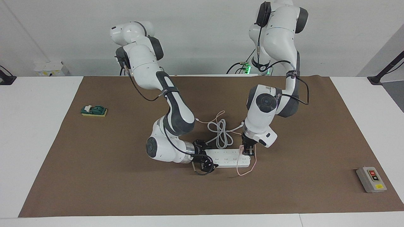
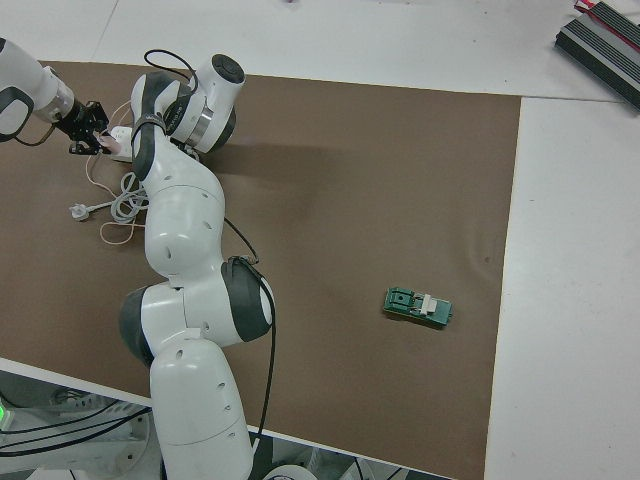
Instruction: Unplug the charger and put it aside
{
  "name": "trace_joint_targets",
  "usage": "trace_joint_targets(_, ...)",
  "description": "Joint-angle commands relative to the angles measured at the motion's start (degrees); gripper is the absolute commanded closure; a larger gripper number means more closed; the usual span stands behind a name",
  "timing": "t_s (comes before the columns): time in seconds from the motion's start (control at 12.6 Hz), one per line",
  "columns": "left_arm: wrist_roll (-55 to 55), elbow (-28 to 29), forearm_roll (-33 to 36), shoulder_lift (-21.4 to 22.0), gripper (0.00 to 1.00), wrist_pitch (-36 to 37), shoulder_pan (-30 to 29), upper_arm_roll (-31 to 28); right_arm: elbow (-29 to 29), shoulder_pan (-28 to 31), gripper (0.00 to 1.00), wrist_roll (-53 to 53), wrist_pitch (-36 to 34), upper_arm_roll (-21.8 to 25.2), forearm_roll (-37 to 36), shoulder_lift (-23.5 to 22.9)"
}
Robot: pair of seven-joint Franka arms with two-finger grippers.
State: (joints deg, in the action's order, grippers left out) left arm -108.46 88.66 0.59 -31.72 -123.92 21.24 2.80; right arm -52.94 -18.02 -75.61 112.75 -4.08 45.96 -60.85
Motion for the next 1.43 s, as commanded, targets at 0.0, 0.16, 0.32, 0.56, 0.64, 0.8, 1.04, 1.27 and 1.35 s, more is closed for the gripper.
trace_joint_targets(0.0, -1.0, 2.2, 0.8, 1.7, 1.0, -1.5, 0.8, -0.7, 1.9, 0.6, 0.0, 3.6, 1.5, 0.2, 0.1, -2.4)
trace_joint_targets(0.16, -1.0, 2.1, 0.9, 1.7, 1.0, -1.5, 0.8, -0.7, 1.8, 0.8, 0.0, 4.6, 3.4, 0.1, 0.1, -3.0)
trace_joint_targets(0.32, -1.0, 2.2, 0.8, 1.7, 1.0, -1.5, 0.8, -0.7, 1.8, 0.7, 0.0, 5.0, 5.1, 0.0, 0.1, -3.6)
trace_joint_targets(0.56, -1.0, 2.2, 0.8, 1.7, 1.0, -1.5, 0.8, -0.7, 1.9, 0.6, 0.0, 4.6, 3.6, -0.3, 0.2, -3.5)
trace_joint_targets(0.64, -1.0, 2.2, 0.9, 1.7, 1.0, -1.5, 0.8, -0.7, 1.8, 0.7, 0.0, 3.6, 2.5, -0.3, 0.2, -3.0)
trace_joint_targets(0.8, -1.0, 2.2, 0.9, 1.7, 1.0, -1.5, 0.8, -0.7, 1.9, 1.0, 0.0, 1.9, 1.2, -0.4, 0.4, -2.6)
trace_joint_targets(1.04, -1.0, 2.1, 0.9, 1.7, 1.0, -1.5, 0.8, -0.7, 3.3, 1.9, 0.0, 0.0, -2.4, -0.4, 0.4, -1.7)
trace_joint_targets(1.27, -1.0, 2.2, 0.9, 1.7, 1.0, -1.5, 0.8, -0.7, 4.2, 2.5, 0.0, -0.2, -3.3, -0.6, 0.4, -1.5)
trace_joint_targets(1.35, -1.0, 2.2, 0.9, 1.7, 1.0, -1.5, 0.8, -0.7, 4.2, 2.9, 0.0, 0.0, -3.2, -0.7, 0.4, -1.5)
